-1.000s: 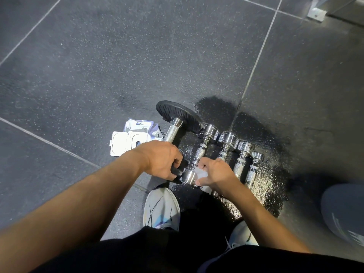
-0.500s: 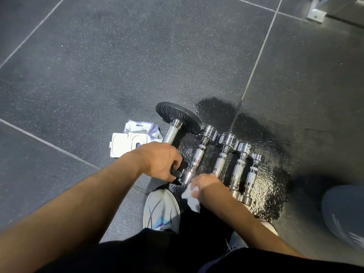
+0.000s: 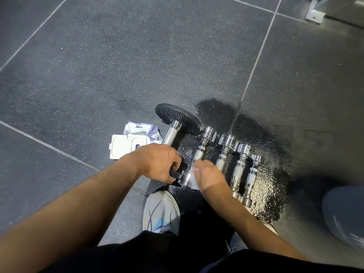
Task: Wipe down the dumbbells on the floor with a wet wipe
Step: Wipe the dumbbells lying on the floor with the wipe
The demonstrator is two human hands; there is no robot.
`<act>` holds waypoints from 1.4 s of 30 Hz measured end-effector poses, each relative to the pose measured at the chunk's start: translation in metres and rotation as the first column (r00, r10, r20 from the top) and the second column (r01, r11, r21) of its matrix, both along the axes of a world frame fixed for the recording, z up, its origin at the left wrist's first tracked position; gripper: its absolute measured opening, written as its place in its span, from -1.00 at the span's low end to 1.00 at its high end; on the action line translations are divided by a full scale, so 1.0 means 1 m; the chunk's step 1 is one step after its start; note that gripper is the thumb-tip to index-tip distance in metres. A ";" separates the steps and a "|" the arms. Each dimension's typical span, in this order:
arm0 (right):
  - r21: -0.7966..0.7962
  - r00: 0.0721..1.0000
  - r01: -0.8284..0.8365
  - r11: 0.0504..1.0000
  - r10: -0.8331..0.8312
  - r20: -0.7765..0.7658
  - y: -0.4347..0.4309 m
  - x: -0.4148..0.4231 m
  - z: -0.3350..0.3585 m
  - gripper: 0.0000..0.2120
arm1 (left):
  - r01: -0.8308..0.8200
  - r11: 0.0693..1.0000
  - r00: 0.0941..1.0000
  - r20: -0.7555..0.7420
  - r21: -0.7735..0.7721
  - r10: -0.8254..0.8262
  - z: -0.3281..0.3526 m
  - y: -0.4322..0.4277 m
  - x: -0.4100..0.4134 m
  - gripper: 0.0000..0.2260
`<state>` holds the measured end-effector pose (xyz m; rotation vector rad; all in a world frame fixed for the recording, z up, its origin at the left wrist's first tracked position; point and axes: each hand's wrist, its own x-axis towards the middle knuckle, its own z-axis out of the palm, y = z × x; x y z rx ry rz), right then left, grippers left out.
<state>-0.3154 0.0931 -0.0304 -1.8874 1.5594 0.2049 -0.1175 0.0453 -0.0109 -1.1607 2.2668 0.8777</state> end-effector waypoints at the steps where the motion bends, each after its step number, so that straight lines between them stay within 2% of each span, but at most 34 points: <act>1: -0.005 1.000 -0.020 1.000 0.020 -0.011 0.002 0.003 -0.002 -0.79 | 0.000 1.000 1.000 0.003 0.002 0.000 0.000 0.000 0.000 -0.73; 3: 0.006 0.998 -0.048 0.999 0.048 -0.036 0.004 0.004 -0.005 -0.77 | -0.004 1.000 1.000 0.006 0.009 0.004 0.000 -0.001 0.000 -0.73; 6: 0.001 0.983 -0.105 0.995 0.103 -0.152 0.000 0.000 -0.003 -0.75 | -0.013 1.000 1.000 0.001 0.006 0.013 0.000 0.000 0.000 -0.72; 11: 0.044 0.967 -0.177 0.983 0.182 -0.180 0.001 0.000 0.000 -0.61 | -0.015 1.000 1.000 -0.004 0.008 0.015 0.000 0.000 0.000 -0.75; 21: 0.027 0.994 -0.055 0.998 0.057 -0.088 0.000 -0.007 -0.005 -0.69 | -0.013 1.000 1.000 -0.019 -0.010 0.013 0.002 0.002 0.000 -0.78; 25: 0.026 1.000 -0.022 0.999 0.022 0.011 -0.002 -0.006 -0.004 -0.64 | -0.003 1.000 1.000 -0.009 -0.018 0.003 0.003 0.001 -0.001 -0.78; 28: -0.091 0.993 -0.086 0.992 0.092 0.069 -0.003 -0.005 -0.017 -0.72 | 0.000 0.999 1.000 -0.010 -0.035 0.000 0.001 0.002 -0.001 -0.78; 32: -0.275 0.988 -0.088 0.957 0.119 0.101 -0.010 -0.004 -0.038 -0.77 | 0.001 0.999 1.000 -0.016 -0.042 -0.002 0.000 0.002 -0.001 -0.78; 36: -0.419 0.985 -0.106 0.902 0.154 0.082 -0.028 -0.007 -0.043 -0.71 | 0.005 0.999 1.000 0.000 -0.043 -0.005 0.002 0.002 -0.001 -0.76; 39: -0.450 0.992 -0.060 0.891 0.102 0.070 -0.042 -0.017 -0.036 -0.71 | -0.004 0.999 1.000 0.002 -0.036 0.004 0.004 0.002 -0.002 -0.77; 42: -0.418 0.979 -0.168 0.893 0.200 0.034 -0.033 -0.015 -0.040 -0.74 | -0.006 0.999 1.000 -0.001 -0.033 0.006 0.006 0.001 -0.003 -0.76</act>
